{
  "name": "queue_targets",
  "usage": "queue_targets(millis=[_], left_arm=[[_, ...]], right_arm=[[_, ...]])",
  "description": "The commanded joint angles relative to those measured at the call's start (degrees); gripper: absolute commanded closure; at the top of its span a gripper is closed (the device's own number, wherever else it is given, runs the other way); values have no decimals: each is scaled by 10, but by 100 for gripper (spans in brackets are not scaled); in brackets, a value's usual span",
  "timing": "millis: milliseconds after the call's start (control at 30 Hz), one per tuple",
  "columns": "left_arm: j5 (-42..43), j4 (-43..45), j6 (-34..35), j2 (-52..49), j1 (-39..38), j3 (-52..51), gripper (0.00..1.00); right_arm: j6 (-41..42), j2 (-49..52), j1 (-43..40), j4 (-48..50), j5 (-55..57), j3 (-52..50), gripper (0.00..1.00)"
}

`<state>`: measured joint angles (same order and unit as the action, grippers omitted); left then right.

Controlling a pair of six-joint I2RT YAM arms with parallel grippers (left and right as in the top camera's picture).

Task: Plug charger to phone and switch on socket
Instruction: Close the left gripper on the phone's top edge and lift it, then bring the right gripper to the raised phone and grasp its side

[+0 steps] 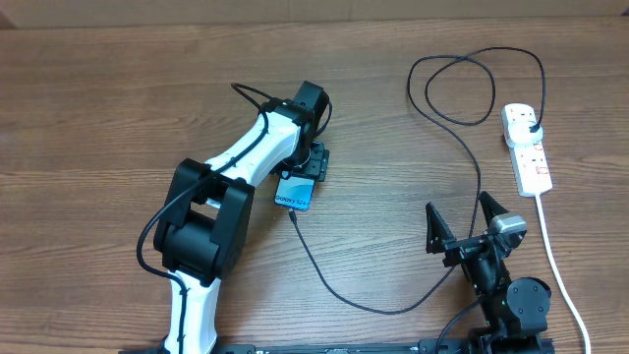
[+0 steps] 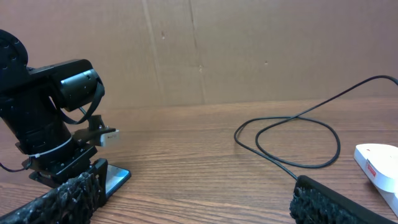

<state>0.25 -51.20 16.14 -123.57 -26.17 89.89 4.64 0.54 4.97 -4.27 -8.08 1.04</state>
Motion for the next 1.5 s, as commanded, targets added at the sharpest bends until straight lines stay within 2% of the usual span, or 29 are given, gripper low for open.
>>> queue_targets(millis=[0, 267, 467, 633, 700, 867, 967, 1033, 1100, 1133, 1300, 1333, 1400, 1467], left_arm=[[4, 1, 24, -15, 3, 0, 25], [22, -36, 43, -14, 30, 48, 29], [53, -80, 48, -14, 44, 113, 27], [146, -117, 44, -14, 63, 138, 27], [225, -118, 13, -14, 75, 146, 27], [319, -120, -31, -13, 96, 160, 27], [421, -111, -50, -11, 111, 169, 26], [486, -91, -51, -11, 114, 171, 26], [529, -73, -56, -11, 114, 171, 25], [548, -65, -55, -11, 112, 171, 25], [640, -55, -54, -11, 112, 171, 25], [656, -56, -54, -11, 112, 171, 25], [663, -57, -38, -11, 111, 171, 24], [663, -56, -37, -11, 108, 171, 24]], right_arm=[[-2, -4, 3, 2, 5, -6, 0], [-2, -4, 3, 2, 5, -6, 0], [-2, -4, 3, 2, 5, -6, 0], [-2, -4, 3, 3, 5, -6, 0], [9, -4, 3, 9, -14, -6, 0], [27, -3, 3, 32, -51, 13, 0], [61, 39, 3, -38, -51, 122, 0], [63, 118, 3, -145, -51, 251, 0], [63, 222, 3, -251, -51, 392, 0], [63, 311, 3, -346, -56, 510, 0], [63, 546, 3, -617, -65, 806, 0], [63, 613, 3, -672, -97, 883, 0], [63, 671, 3, -702, -141, 935, 0], [63, 706, 3, -698, -187, 944, 0]])
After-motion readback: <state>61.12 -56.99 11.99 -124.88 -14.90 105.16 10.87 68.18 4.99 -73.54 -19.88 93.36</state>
